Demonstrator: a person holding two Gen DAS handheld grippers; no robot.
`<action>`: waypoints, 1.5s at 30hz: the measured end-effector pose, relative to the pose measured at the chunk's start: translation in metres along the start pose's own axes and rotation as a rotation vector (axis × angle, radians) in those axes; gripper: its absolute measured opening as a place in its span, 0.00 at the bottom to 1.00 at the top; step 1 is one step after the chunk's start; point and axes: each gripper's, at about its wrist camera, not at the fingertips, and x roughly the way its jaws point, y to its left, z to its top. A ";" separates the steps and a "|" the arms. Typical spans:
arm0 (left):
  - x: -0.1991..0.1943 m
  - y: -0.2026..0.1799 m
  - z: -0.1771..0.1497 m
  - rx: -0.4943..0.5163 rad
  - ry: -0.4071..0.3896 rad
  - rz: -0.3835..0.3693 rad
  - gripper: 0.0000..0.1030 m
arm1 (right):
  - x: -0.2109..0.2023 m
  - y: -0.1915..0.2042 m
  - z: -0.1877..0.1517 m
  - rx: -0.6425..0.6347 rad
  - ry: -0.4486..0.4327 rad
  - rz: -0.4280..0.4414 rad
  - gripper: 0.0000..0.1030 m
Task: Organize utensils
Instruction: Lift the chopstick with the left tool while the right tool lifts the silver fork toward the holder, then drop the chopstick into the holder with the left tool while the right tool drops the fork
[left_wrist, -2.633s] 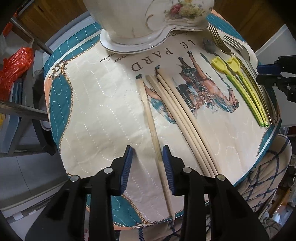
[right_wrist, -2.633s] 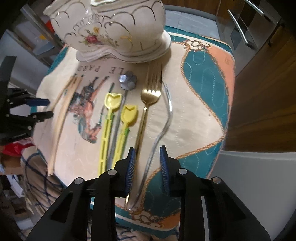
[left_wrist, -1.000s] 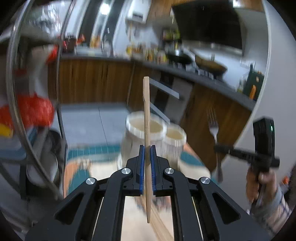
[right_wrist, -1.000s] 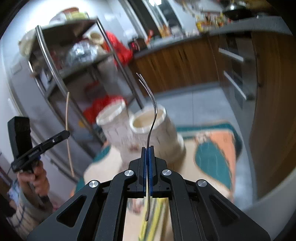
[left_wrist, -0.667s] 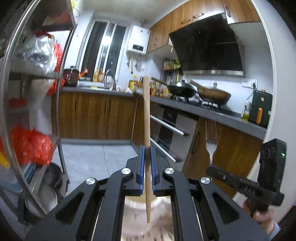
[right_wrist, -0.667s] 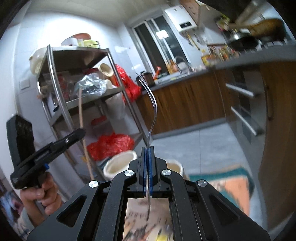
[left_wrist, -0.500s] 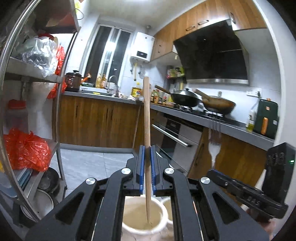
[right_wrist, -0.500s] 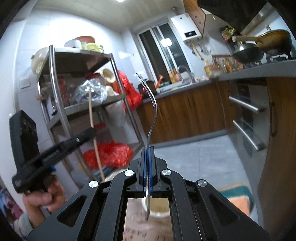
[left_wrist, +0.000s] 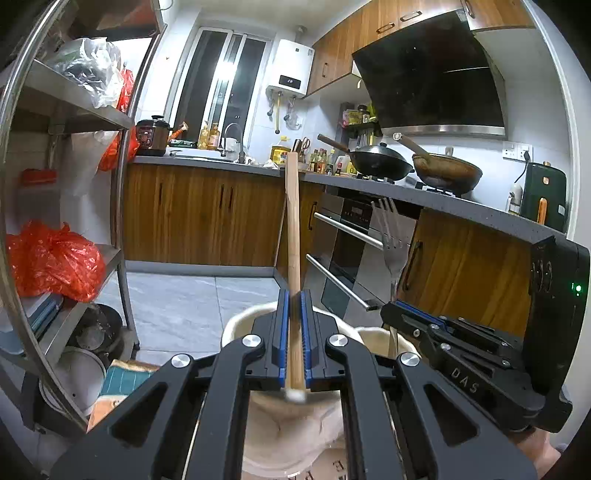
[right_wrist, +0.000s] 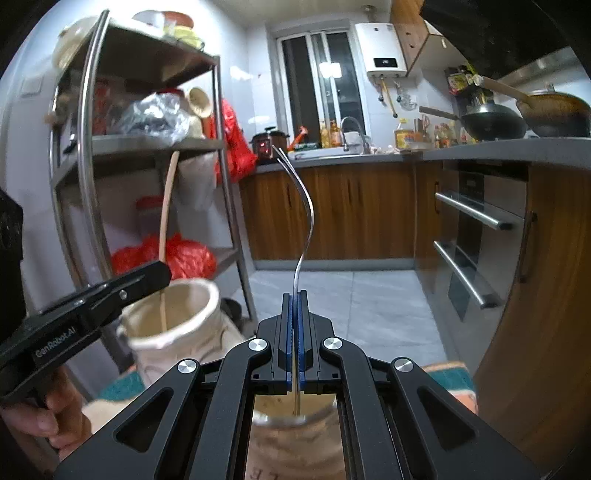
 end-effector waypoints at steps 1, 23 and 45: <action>-0.001 -0.002 0.000 0.006 0.003 0.005 0.06 | -0.001 0.001 -0.003 -0.004 0.009 -0.003 0.03; 0.007 -0.016 -0.003 0.045 0.081 0.069 0.06 | 0.007 0.001 -0.014 -0.002 0.097 -0.022 0.03; -0.041 0.003 -0.003 0.035 0.036 0.106 0.60 | -0.027 -0.006 -0.018 0.023 0.053 -0.010 0.39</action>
